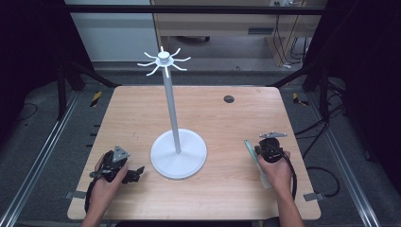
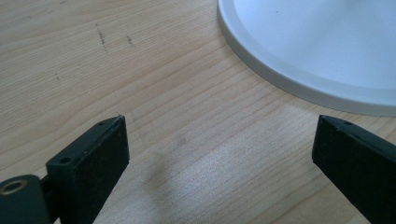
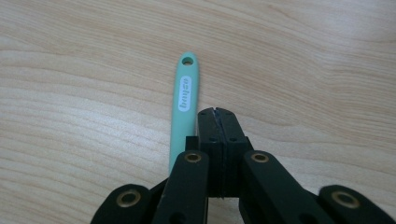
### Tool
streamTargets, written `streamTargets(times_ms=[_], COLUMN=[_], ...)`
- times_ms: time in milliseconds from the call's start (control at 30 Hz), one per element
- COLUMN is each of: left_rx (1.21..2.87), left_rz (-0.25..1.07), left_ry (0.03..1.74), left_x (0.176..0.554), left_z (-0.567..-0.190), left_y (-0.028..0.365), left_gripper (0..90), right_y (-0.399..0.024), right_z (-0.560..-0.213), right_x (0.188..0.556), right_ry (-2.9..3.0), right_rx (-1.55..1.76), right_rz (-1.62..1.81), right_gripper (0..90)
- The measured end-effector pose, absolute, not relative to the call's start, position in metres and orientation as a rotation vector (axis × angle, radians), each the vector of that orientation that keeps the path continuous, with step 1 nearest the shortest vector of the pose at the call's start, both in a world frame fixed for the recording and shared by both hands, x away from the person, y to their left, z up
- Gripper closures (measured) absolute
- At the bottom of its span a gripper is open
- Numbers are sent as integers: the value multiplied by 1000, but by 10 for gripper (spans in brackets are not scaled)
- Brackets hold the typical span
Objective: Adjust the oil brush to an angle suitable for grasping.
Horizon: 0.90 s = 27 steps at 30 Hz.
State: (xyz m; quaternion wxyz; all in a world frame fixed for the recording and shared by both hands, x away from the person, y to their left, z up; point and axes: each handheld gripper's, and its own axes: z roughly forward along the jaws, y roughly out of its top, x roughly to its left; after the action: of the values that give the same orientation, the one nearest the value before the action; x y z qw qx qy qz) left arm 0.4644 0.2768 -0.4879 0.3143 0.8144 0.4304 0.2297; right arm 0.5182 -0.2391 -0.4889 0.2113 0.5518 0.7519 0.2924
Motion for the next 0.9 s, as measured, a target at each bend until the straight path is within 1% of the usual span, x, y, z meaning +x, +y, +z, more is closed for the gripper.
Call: streamTargets(times_ms=[400, 533, 767, 900], left_rx=[2161, 2162, 2162, 2165], left_rz=[597, 595, 595, 599], left_ry=[1130, 1127, 1129, 1126], left_x=[465, 465, 465, 463], left_z=[-489, -489, -489, -489], left_y=[276, 275, 276, 276], left_gripper=[35, 35, 35, 35], right_y=[-234, -222, -208, -204], right_z=[-491, -491, -489, -479], right_x=[518, 514, 506, 502], right_ry=[2155, 2270, 2381, 2369], right_rx=[1507, 1437, 1345, 1305], right_rz=[834, 902, 923, 882], right_gripper=[900, 900, 900, 900])
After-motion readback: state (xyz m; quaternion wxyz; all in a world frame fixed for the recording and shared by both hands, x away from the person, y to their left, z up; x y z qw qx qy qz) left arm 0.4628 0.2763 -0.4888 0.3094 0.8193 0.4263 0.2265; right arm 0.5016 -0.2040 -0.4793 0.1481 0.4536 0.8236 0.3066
